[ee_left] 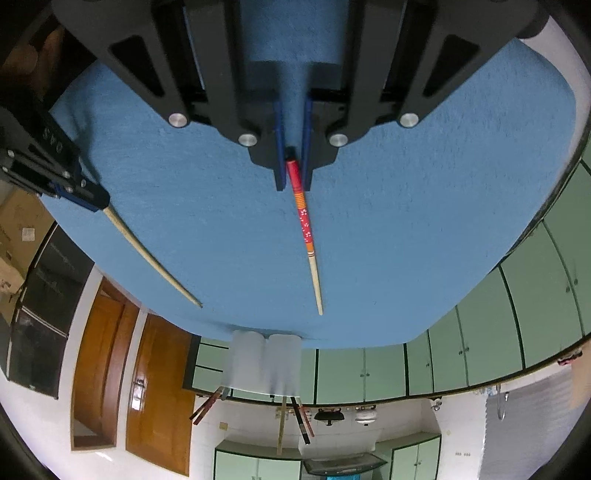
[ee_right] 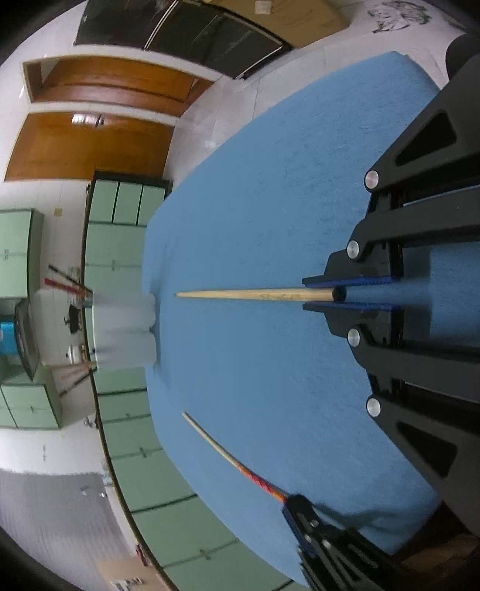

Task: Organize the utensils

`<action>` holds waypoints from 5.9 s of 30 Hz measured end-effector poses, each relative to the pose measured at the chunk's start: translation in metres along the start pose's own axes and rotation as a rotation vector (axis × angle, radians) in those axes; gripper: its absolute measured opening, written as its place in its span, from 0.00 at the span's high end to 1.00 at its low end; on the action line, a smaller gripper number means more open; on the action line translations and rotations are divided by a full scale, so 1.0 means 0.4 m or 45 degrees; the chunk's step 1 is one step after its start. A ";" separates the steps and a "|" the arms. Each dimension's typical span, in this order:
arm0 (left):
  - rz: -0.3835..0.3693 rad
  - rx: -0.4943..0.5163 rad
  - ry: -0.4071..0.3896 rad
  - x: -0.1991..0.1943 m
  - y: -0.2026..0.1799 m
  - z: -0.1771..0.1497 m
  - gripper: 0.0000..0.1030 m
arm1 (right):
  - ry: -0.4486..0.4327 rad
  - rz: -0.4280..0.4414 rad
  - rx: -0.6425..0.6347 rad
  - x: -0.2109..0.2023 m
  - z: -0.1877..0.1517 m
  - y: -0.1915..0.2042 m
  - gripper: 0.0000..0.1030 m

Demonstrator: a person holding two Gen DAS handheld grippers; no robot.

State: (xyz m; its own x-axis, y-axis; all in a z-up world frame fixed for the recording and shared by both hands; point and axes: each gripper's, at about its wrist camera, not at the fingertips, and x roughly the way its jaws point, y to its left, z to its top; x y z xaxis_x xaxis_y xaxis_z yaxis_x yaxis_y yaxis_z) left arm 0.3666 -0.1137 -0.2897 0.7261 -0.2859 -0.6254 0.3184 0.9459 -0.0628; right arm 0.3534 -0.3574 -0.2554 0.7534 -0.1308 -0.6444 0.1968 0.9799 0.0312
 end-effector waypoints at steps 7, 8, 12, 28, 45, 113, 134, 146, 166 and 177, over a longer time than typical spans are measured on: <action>0.025 0.002 -0.005 -0.002 0.002 -0.005 0.81 | -0.022 0.025 -0.078 -0.008 -0.013 0.003 0.89; 0.036 0.000 -0.008 0.000 0.004 -0.004 0.81 | -0.027 0.028 -0.079 -0.006 -0.012 0.001 0.89; 0.055 -0.027 -0.008 0.001 0.010 0.001 0.95 | -0.030 0.032 -0.096 -0.015 -0.018 -0.002 0.93; 0.022 -0.029 -0.061 -0.251 -0.029 0.112 0.95 | -0.090 0.149 -0.103 -0.275 0.071 -0.036 0.93; -0.031 0.094 -0.248 -0.457 -0.073 0.254 0.95 | -0.125 0.223 -0.228 -0.403 0.244 -0.015 0.93; -0.093 0.039 -0.253 0.126 -0.123 1.191 0.95 | -0.027 0.180 -0.039 0.105 1.181 -0.074 0.94; -0.038 -0.024 -0.109 0.343 -0.021 1.106 0.63 | 0.090 0.222 0.012 0.338 1.076 -0.113 0.82; -0.006 -0.037 -0.132 0.168 0.063 1.084 0.26 | 0.000 0.165 0.028 0.185 1.015 -0.149 0.66; 0.191 -0.024 -0.297 -0.405 0.115 0.555 0.05 | -0.269 0.046 0.032 -0.314 0.561 -0.095 0.06; 0.249 -0.138 -0.369 -0.751 0.093 0.276 0.05 | -0.314 0.039 0.017 -0.606 0.281 -0.020 0.06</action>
State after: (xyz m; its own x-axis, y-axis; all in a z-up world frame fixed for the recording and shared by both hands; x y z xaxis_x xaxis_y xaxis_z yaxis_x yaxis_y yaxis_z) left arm 0.2276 -0.0095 -0.0185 0.9142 -0.1153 -0.3884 0.1015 0.9933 -0.0558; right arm 0.2397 -0.3504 -0.0137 0.8891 -0.1357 -0.4372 0.1787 0.9822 0.0586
